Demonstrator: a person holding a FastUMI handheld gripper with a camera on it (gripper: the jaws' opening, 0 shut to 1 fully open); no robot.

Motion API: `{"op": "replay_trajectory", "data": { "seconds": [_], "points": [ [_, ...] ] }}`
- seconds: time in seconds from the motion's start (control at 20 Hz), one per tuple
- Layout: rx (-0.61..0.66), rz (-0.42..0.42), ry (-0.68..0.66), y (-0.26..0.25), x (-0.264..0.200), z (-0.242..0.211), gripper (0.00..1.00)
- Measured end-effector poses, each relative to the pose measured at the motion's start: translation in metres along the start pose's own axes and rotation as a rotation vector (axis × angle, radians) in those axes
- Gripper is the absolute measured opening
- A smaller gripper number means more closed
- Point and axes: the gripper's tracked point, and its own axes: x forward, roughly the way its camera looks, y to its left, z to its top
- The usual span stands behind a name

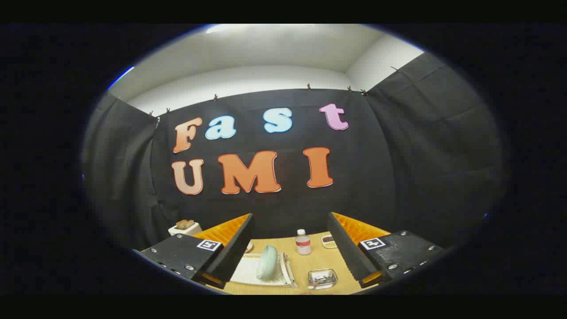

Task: Take the plate from the dish rack, then take the spoon from the basket and place it into the plate.

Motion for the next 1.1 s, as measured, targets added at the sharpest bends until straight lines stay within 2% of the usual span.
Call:
{"op": "replay_trajectory", "data": {
  "seconds": [0.15, 0.3, 1.1],
  "points": [
    [0.029, 0.024, 0.065, 0.024, -0.025, -0.008, 0.98],
    [0.061, -0.003, 0.111, 0.026, -0.033, -0.018, 0.98],
    [-0.034, -0.002, 0.183, 0.041, -0.039, -0.032, 0.97]
  ]
}}
